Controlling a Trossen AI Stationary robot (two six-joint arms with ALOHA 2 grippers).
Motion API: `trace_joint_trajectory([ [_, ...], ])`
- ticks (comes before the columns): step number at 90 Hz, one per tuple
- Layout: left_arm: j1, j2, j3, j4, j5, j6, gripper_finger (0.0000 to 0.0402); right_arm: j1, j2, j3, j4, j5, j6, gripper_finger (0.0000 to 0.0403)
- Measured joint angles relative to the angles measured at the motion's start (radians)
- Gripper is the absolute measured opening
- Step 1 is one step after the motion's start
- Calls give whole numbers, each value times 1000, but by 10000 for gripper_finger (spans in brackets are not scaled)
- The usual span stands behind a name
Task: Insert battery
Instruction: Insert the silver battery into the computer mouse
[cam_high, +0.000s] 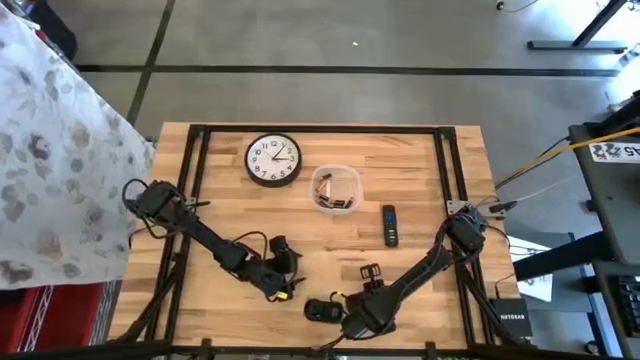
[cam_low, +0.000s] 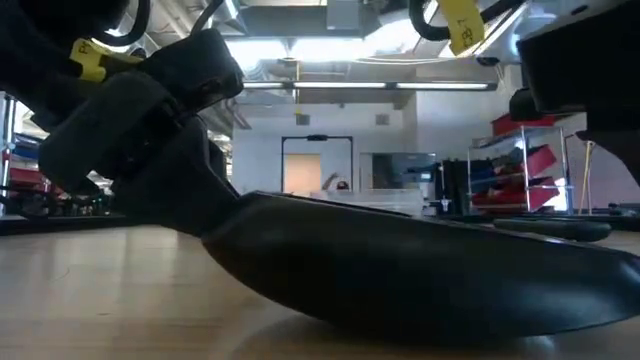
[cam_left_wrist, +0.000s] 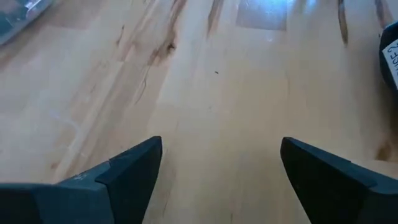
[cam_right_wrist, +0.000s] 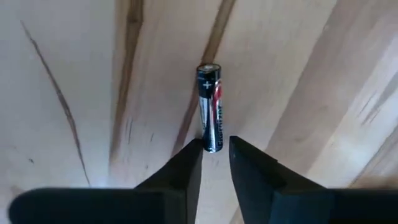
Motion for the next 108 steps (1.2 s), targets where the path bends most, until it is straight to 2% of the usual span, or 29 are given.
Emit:
trace_joint_trajectory([
  [31,-2,0,0,0,0,19,314,60,-26,-19,38,32,199,122],
  [49,-8,0,0,1,0,32,314,139,-34,-73,50,135,358,133],
  [60,-8,0,0,1,0,32,314,183,-58,-117,74,194,513,133],
  [81,-7,0,0,4,0,32,314,300,-116,-252,207,340,866,134],
  [100,-7,-1,0,2,13,32,314,415,-114,-387,342,631,1254,133],
  [108,-7,-1,0,6,16,32,314,444,-113,-434,384,713,1337,134],
])
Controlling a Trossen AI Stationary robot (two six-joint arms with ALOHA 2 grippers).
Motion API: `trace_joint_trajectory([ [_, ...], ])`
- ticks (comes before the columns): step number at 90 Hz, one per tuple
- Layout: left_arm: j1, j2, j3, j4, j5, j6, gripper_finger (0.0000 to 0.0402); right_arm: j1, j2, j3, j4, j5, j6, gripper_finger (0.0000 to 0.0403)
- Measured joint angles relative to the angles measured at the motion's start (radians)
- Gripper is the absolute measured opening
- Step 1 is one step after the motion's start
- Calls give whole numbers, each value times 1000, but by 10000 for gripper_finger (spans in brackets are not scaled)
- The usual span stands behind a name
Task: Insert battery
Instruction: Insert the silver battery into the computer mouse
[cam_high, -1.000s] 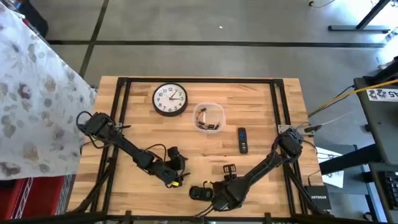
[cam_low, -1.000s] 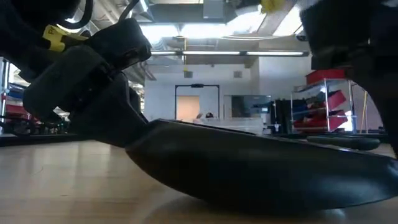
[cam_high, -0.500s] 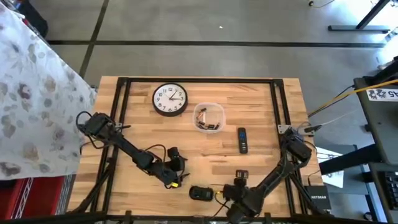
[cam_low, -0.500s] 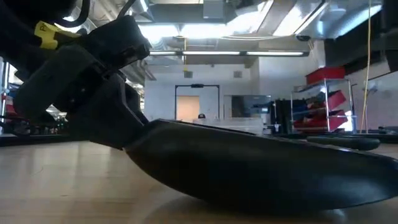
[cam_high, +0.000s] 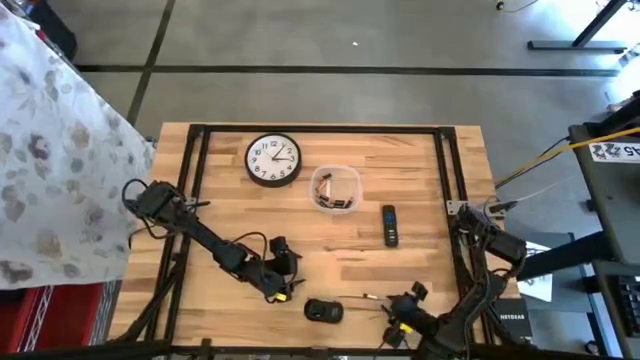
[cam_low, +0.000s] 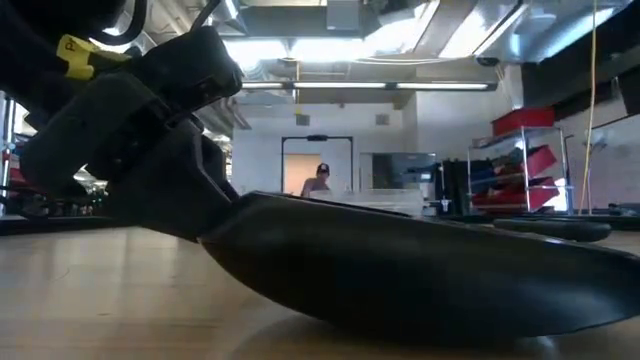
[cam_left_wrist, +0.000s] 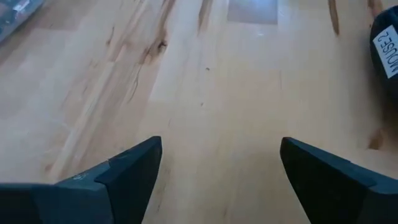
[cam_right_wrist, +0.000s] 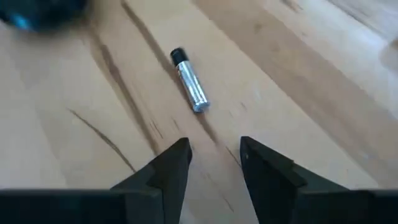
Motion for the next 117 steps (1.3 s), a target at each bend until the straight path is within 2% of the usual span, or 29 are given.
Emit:
trace_joint_trajectory([
  [16,5,0,0,0,3,-1,314,9,0,-90,141,144,0,134],
  [24,9,0,0,0,3,-5,314,-5,0,-125,196,175,-8,134],
  [37,18,0,0,2,8,-7,314,-25,0,-168,323,224,-164,134],
  [47,20,0,0,2,21,-8,314,-43,0,-174,409,218,-329,134],
  [63,25,0,0,3,22,-11,314,-69,1,-172,440,218,-379,134],
  [81,25,0,0,0,22,-21,314,-99,0,-171,524,177,-520,131],
  [93,24,0,0,0,22,-21,314,-122,-6,-169,527,98,-483,95],
  [106,24,0,0,0,22,-21,314,-108,-2,-167,528,96,-474,46],
  [117,24,0,0,-8,22,-20,314,-100,-1,-167,525,100,-472,37],
])
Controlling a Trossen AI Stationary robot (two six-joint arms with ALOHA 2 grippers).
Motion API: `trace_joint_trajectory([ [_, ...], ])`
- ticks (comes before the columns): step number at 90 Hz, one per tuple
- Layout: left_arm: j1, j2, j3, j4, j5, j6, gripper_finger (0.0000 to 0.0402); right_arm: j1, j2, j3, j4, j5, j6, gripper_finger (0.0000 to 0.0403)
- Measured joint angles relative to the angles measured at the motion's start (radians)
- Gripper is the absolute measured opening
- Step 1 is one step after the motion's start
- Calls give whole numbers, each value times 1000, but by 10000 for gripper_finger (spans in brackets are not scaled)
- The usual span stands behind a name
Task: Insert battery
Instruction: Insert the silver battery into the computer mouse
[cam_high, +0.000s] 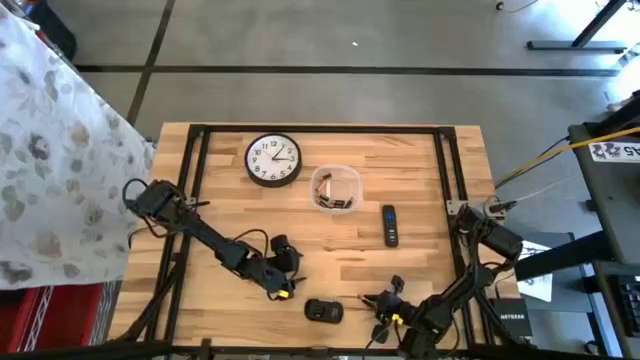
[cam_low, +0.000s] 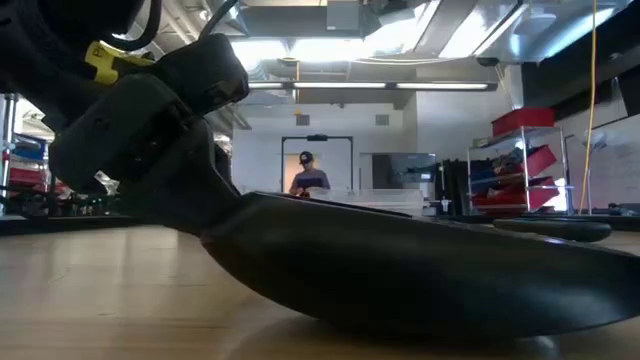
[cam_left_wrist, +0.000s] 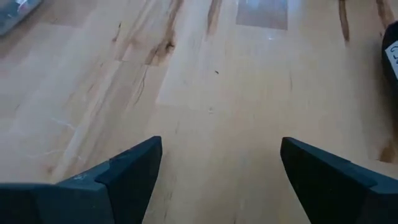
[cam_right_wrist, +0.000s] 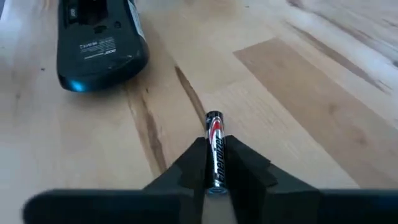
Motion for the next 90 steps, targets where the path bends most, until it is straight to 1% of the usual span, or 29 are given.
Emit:
trace_joint_trajectory([
  [13,0,0,0,1,0,0,314,0,0,0,-17,-5,2,53],
  [18,0,0,0,1,0,-3,314,0,0,0,-22,-7,27,57],
  [26,-2,0,0,1,1,-5,314,0,-1,0,-30,-11,99,57],
  [34,-2,0,0,1,2,-5,314,0,-1,0,-29,-12,133,50],
  [42,-2,0,0,0,3,-6,314,1,-1,-2,-18,-11,124,41],
  [55,-2,0,0,0,3,-6,314,6,0,-3,-11,-7,49,39],
  [62,-2,0,0,0,3,-6,314,6,0,-2,-20,-7,31,55],
  [79,-2,0,0,0,3,-6,314,8,0,-1,-31,-12,22,125],
  [84,-2,0,0,1,3,-6,314,8,-2,0,-31,-32,21,135],
  [90,-2,0,0,1,3,-6,314,7,-2,0,-31,-36,22,136],
])
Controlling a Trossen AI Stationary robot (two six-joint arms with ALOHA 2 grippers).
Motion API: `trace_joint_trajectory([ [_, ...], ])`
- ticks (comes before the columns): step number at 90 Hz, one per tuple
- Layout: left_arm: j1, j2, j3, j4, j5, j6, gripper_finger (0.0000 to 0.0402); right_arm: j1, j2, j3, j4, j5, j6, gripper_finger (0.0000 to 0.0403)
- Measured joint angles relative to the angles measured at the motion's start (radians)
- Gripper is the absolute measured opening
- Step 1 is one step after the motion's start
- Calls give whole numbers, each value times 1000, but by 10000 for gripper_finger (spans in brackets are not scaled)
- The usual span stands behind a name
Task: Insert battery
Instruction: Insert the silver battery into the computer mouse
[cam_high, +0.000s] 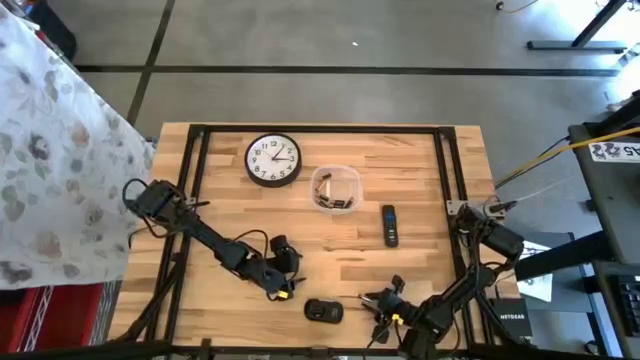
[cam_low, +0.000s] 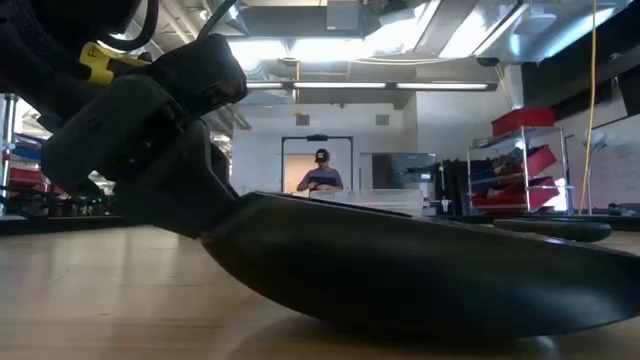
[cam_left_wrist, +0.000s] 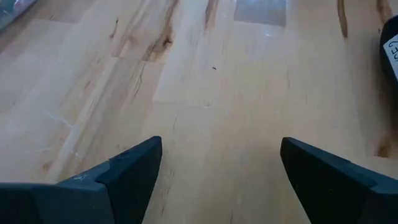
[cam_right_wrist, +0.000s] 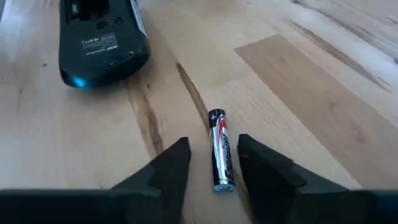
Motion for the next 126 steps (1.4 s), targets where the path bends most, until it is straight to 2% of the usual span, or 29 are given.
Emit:
trace_joint_trajectory([
  [21,-1,0,0,0,0,-1,314,10,0,-1,-1,-13,2,99],
  [30,-4,0,0,0,0,-1,314,34,3,-4,-4,15,34,90],
  [62,-4,0,0,0,0,3,314,59,6,-2,-30,14,82,124],
  [72,-4,0,0,0,0,0,314,61,18,-2,-29,28,110,97],
  [89,-5,0,0,-1,0,0,314,61,34,-3,-30,77,140,14],
  [110,-5,0,0,1,0,3,314,31,34,3,-20,90,139,7],
  [126,-5,0,0,1,0,0,314,29,32,51,-76,128,139,4],
])
